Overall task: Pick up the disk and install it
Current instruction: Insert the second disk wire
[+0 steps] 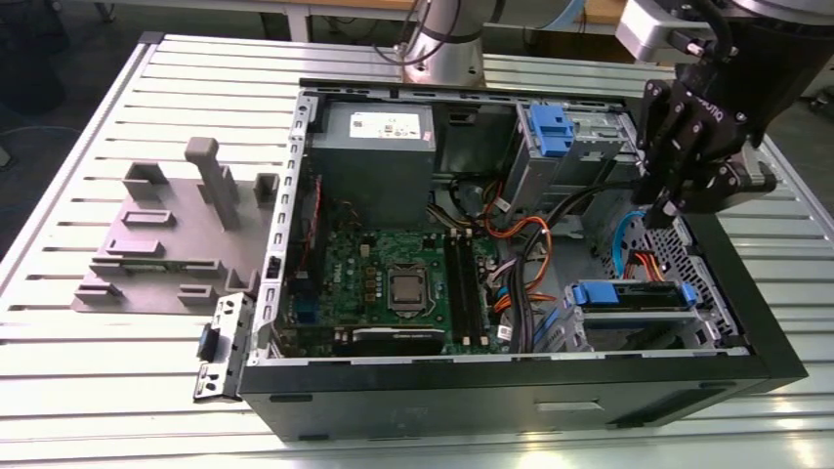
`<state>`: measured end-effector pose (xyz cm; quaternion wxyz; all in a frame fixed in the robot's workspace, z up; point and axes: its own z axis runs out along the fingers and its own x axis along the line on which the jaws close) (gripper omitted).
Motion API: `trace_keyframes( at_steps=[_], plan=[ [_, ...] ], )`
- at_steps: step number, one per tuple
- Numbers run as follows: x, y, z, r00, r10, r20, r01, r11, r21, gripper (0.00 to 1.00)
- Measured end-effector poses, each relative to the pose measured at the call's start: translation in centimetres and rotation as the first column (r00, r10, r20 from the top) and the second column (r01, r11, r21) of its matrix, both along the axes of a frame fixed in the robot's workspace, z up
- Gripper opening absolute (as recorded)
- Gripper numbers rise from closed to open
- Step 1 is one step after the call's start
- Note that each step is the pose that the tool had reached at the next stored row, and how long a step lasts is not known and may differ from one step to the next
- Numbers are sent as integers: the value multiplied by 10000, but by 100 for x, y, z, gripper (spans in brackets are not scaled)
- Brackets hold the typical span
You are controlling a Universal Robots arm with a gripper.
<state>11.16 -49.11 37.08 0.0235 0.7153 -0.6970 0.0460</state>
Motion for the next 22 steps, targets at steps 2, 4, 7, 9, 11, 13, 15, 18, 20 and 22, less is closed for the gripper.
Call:
trace_keyframes(
  at_steps=[2,4,7,9,11,13,15,18,20,22],
  plan=[
    [2,2,-22,10000,0,0,0,10000,-64,37],
    [4,4,-43,10000,0,0,0,9999,-131,29],
    [7,7,-71,10000,0,0,0,9998,-210,21],
    [10,9,-87,10000,0,0,0,9997,-260,21],
    [12,11,-104,10000,0,0,0,9995,-309,21],
    [14,12,-119,10000,0,0,0,9993,-361,21],
    [16,12,-135,10000,0,0,0,9991,-433,21],
    [19,13,-162,10000,0,0,0,9986,-524,22],
    [20,13,-179,10000,0,0,0,9983,-580,29],
    [21,13,-196,10000,0,0,0,9980,-634,29]
  ],
)
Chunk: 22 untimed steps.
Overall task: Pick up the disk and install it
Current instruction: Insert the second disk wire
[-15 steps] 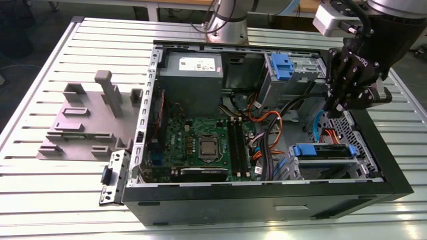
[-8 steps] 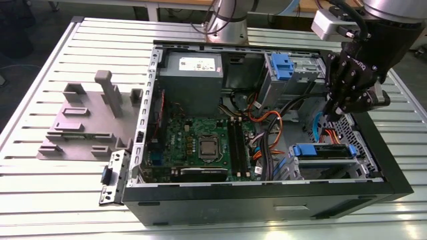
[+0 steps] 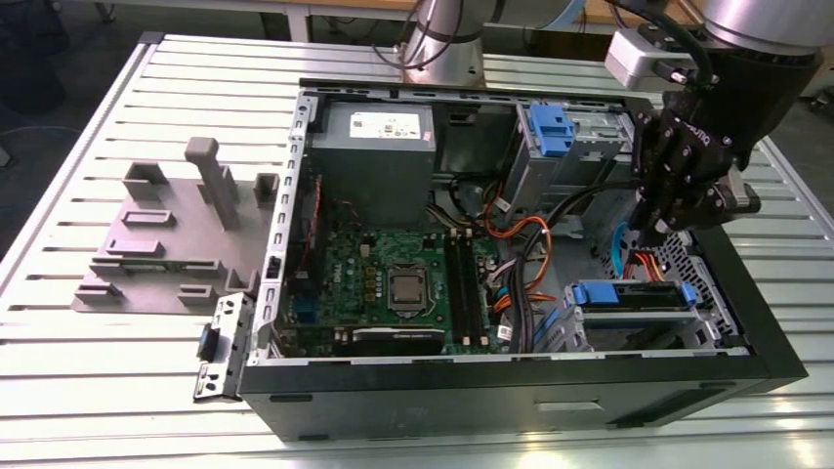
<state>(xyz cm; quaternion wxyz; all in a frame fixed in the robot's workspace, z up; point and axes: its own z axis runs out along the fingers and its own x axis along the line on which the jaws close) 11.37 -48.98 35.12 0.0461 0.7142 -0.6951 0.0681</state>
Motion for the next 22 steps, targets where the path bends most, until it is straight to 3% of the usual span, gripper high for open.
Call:
trace_keyframes(
  at_steps=[2,5,11,18,22],
  plan=[
    [1,0,-17,10000,0,0,0,10000,-40,27],
    [2,0,-28,10000,0,0,0,10000,-54,16],
    [-11,-6,-34,10000,4,8,-4,10000,-51,16],
    [-115,-21,-46,9999,18,149,-17,10000,-53,16],
    [-122,-86,-75,9998,22,190,-23,10000,77,16]
  ],
)
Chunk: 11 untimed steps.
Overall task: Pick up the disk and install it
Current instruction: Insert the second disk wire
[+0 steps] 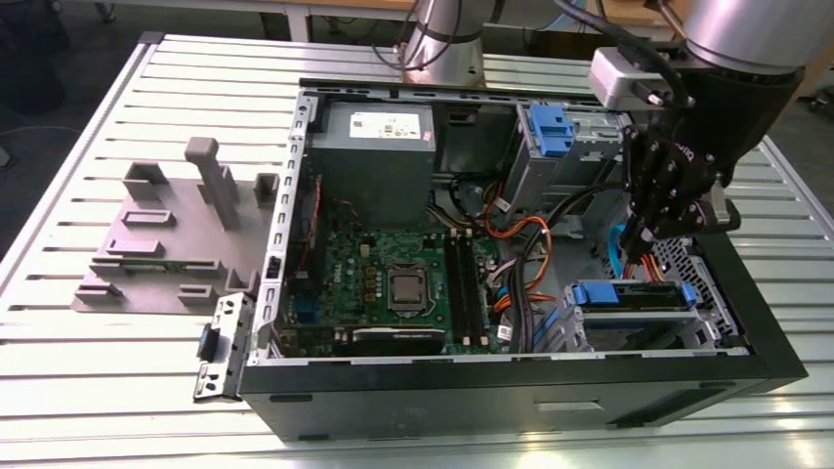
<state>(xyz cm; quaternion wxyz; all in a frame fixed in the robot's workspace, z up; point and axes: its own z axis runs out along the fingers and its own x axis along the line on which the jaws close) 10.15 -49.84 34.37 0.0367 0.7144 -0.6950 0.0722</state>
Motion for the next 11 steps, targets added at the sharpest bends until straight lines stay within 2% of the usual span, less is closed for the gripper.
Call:
trace_keyframes(
  at_steps=[2,6,8,11],
  plan=[
    [-2,-37,-12,10000,-1,21,1,10000,80,16],
    [-13,-88,-27,10000,-5,84,2,9993,369,16],
    [-37,-95,-32,9999,-6,169,-2,9989,478,16],
    [-85,-99,-39,9995,-7,332,-13,9983,578,16]
  ],
)
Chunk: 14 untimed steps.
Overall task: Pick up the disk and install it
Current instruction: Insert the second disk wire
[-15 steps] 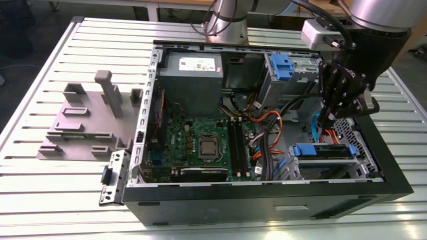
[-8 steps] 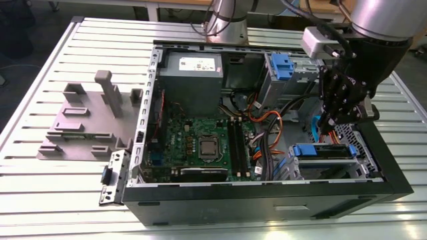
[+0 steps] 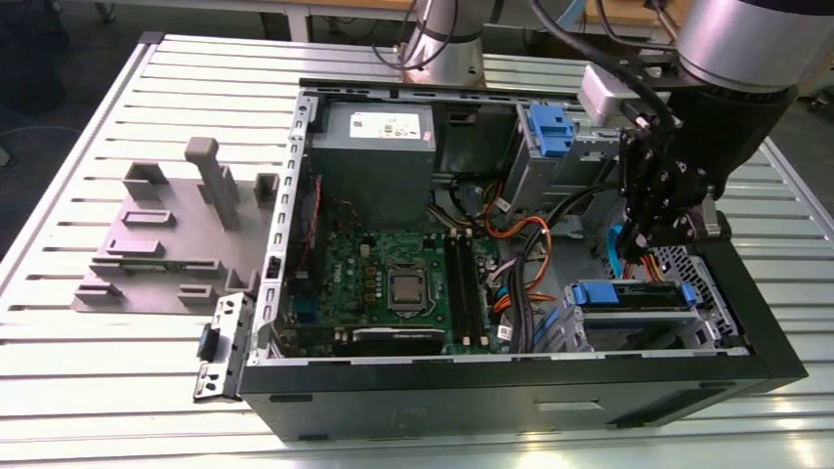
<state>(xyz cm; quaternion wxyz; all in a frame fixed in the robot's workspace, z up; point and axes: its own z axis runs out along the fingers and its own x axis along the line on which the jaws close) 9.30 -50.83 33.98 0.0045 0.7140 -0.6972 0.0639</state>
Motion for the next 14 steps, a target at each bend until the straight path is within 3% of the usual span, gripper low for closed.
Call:
trace_keyframes(
  at_steps=[3,10,14],
  plan=[
    [-21,-22,-4,10000,-1,95,0,9999,109,16],
    [-22,-146,-23,9999,-5,122,-1,9991,422,16],
    [-22,-202,-28,9999,-5,126,0,9991,432,16]
  ],
)
